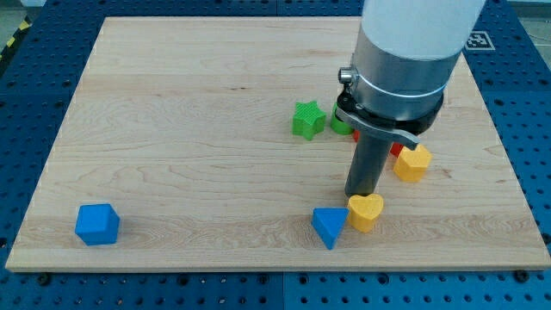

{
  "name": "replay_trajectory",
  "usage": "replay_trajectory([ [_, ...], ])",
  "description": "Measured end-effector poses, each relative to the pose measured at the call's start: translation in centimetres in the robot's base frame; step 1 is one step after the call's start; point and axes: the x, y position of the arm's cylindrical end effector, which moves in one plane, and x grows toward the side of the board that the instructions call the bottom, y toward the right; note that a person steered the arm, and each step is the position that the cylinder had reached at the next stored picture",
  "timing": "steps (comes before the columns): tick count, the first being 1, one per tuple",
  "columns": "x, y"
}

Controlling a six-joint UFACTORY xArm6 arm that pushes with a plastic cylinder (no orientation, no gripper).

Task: Move your arm right bottom to the yellow hexagon

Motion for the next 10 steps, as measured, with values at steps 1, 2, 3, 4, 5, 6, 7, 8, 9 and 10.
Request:
replay_trajectory([
  [1,0.9,0.2],
  [2,0.9,0.2],
  [3,0.9,0.2],
  [4,0.9,0.2],
  [5,1.4,0.2],
  [6,2.2,0.2],
  [7,1.6,0.2],
  [8,-0.2,0.3],
  [9,-1.6,0.3],
  [10,-2.2,0.3],
])
